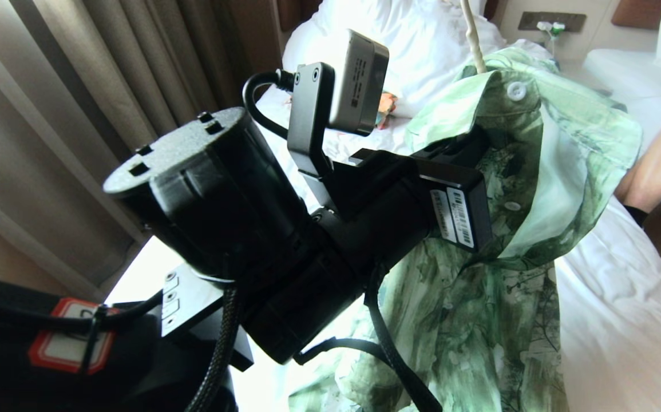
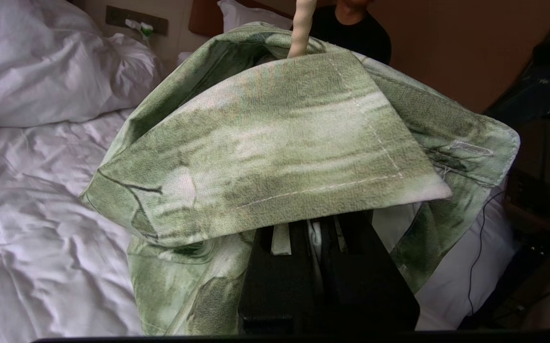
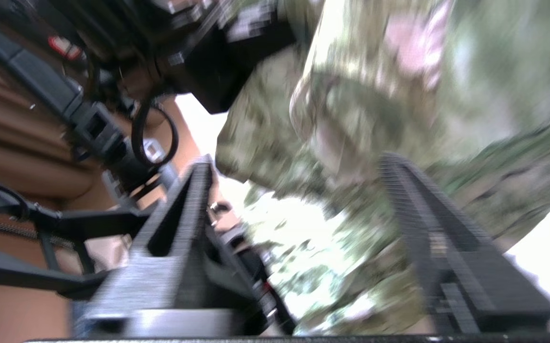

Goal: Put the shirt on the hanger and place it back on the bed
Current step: Take the clothes hanger out of the clothes

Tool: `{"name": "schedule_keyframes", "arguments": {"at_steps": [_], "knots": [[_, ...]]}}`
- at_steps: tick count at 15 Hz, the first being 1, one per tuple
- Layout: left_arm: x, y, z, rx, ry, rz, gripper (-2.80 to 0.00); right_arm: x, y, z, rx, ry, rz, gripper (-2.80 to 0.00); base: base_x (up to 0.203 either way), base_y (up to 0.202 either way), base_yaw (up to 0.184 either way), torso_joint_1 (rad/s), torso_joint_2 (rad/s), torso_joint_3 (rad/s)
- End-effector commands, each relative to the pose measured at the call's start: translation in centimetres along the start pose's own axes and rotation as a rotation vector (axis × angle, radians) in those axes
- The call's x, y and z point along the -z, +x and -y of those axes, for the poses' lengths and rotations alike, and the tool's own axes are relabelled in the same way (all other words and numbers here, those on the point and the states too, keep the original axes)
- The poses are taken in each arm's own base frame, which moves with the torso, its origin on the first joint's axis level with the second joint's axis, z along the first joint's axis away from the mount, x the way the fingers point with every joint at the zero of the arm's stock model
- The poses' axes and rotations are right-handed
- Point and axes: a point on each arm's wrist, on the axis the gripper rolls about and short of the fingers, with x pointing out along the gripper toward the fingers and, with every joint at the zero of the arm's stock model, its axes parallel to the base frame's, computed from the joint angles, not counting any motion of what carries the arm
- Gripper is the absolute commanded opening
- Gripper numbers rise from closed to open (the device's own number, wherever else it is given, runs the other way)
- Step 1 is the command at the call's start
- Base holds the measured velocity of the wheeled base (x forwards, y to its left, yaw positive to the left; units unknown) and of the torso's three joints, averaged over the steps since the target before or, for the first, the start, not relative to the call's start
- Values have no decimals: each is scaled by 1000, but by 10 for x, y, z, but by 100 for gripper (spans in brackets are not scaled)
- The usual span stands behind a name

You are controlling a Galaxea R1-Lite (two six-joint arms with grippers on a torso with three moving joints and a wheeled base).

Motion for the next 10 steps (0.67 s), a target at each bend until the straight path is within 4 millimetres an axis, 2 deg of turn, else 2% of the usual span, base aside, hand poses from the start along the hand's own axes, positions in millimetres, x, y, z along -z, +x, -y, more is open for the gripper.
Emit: {"name": "schedule_keyframes", "arguments": {"at_steps": [1, 6, 10], "knots": [[-1, 0, 1, 1, -2, 6, -280, -6, -6, -4, 2, -27, 29, -280, 0, 0, 0, 0, 0, 0], [0, 0, 3, 0, -2, -11, -280, -24, 8, -2, 55, -198, 73, -280, 0, 0, 0, 0, 0, 0], [-2, 1, 3, 2, -3, -6, -280, -34, 39, -5, 136, -342, 79, -280, 0, 0, 0, 0, 0, 0]]}}
